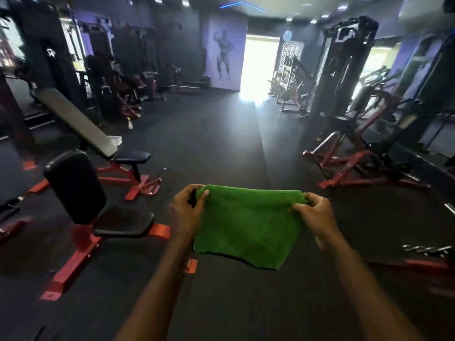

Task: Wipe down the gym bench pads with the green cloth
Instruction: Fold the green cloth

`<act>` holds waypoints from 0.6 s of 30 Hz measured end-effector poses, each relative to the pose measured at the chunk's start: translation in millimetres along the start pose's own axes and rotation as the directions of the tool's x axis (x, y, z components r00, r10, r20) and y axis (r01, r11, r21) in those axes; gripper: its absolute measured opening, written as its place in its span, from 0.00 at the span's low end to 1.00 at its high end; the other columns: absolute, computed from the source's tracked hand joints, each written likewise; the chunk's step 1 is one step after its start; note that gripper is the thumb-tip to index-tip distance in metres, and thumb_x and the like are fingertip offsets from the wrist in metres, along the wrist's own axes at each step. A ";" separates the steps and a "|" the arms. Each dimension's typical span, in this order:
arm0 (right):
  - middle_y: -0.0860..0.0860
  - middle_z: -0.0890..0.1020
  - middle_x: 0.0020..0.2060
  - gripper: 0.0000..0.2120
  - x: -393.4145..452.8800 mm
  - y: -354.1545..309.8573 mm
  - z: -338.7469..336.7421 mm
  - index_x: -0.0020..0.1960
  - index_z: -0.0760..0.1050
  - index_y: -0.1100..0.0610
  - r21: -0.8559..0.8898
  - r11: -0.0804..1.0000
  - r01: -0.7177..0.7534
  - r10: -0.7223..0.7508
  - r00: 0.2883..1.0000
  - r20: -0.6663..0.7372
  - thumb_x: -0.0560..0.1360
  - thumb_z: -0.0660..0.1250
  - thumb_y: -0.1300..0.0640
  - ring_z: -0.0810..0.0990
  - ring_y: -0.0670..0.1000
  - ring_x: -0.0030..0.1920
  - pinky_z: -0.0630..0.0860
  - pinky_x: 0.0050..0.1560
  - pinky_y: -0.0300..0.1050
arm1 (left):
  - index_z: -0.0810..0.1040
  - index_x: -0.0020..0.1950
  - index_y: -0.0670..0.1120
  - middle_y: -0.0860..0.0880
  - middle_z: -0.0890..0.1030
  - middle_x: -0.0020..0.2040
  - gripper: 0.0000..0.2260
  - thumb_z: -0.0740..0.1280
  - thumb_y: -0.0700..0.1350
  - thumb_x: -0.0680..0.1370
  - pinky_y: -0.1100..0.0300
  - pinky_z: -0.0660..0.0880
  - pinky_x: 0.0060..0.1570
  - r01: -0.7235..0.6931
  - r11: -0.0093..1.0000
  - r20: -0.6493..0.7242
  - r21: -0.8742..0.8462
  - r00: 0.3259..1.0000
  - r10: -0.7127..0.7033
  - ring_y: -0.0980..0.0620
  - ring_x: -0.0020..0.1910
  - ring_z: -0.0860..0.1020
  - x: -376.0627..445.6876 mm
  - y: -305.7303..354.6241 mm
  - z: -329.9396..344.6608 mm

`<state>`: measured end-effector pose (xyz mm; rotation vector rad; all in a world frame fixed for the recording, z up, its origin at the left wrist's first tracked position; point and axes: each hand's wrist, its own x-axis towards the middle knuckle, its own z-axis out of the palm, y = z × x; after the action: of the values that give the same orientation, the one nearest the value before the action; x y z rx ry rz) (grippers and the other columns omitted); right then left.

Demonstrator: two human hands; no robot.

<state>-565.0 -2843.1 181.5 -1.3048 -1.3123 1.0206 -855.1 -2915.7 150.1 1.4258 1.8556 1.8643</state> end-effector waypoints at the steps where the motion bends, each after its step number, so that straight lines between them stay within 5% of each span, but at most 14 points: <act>1: 0.59 0.86 0.43 0.10 19.3 -4.2 9.1 0.51 0.83 0.61 0.003 1.000 0.019 -0.019 1.000 -0.021 0.73 0.71 0.70 0.83 0.53 0.40 0.81 0.40 0.46 | 0.84 0.49 0.49 0.52 0.82 0.40 0.02 0.74 0.46 0.79 0.74 0.70 0.38 -0.014 1.000 -0.024 0.004 1.000 0.014 0.60 0.38 0.78 21.5 -7.8 9.2; 4: 0.57 0.84 0.38 0.06 91.6 -9.5 39.6 0.47 0.82 0.62 0.060 0.996 0.072 -0.066 0.994 -0.091 0.73 0.69 0.70 0.79 0.50 0.37 0.76 0.36 0.42 | 0.84 0.46 0.42 0.42 0.79 0.42 0.14 0.70 0.54 0.78 0.73 0.66 0.42 -0.034 0.999 -0.083 -0.007 0.996 0.034 0.49 0.42 0.75 96.3 -42.4 53.0; 8: 0.52 0.76 0.33 0.13 179.4 -11.5 73.9 0.37 0.77 0.58 0.182 0.969 0.168 -0.136 0.975 -0.175 0.73 0.64 0.73 0.71 0.43 0.32 0.68 0.32 0.38 | 0.77 0.44 0.48 0.48 0.75 0.41 0.15 0.65 0.57 0.82 0.64 0.70 0.41 0.061 0.965 -0.008 -0.256 0.998 -0.065 0.58 0.39 0.72 170.6 -67.1 113.2; 12: 0.55 0.84 0.41 0.14 272.5 -13.3 100.6 0.47 0.81 0.60 0.345 0.918 0.198 -0.172 0.979 -0.106 0.75 0.59 0.73 0.81 0.45 0.40 0.77 0.41 0.36 | 0.76 0.45 0.46 0.49 0.75 0.40 0.15 0.59 0.51 0.87 0.56 0.72 0.43 0.149 0.890 0.084 -0.431 0.989 -0.125 0.55 0.41 0.73 237.6 -82.7 174.4; 15: 0.56 0.83 0.39 0.11 362.7 -18.6 124.7 0.45 0.81 0.59 0.620 0.784 0.028 -0.043 0.999 0.010 0.76 0.60 0.67 0.81 0.52 0.39 0.79 0.43 0.46 | 0.75 0.43 0.47 0.49 0.75 0.39 0.17 0.61 0.58 0.83 0.54 0.75 0.45 0.257 0.823 0.161 -0.506 0.966 -0.203 0.53 0.40 0.74 299.2 -76.7 225.1; 18: 0.54 0.82 0.34 0.09 450.6 -38.2 140.5 0.39 0.82 0.54 0.680 0.669 -0.301 0.057 0.932 0.357 0.73 0.64 0.58 0.82 0.54 0.35 0.80 0.41 0.47 | 0.77 0.44 0.49 0.50 0.77 0.36 0.19 0.69 0.65 0.76 0.56 0.79 0.38 0.482 0.605 0.493 -0.633 0.854 -0.165 0.53 0.35 0.78 364.2 -73.1 268.5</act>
<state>-681.9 -2387.1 232.0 -0.6652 -0.8200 1.7284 -903.6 -2464.1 211.9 0.9528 0.8799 1.6630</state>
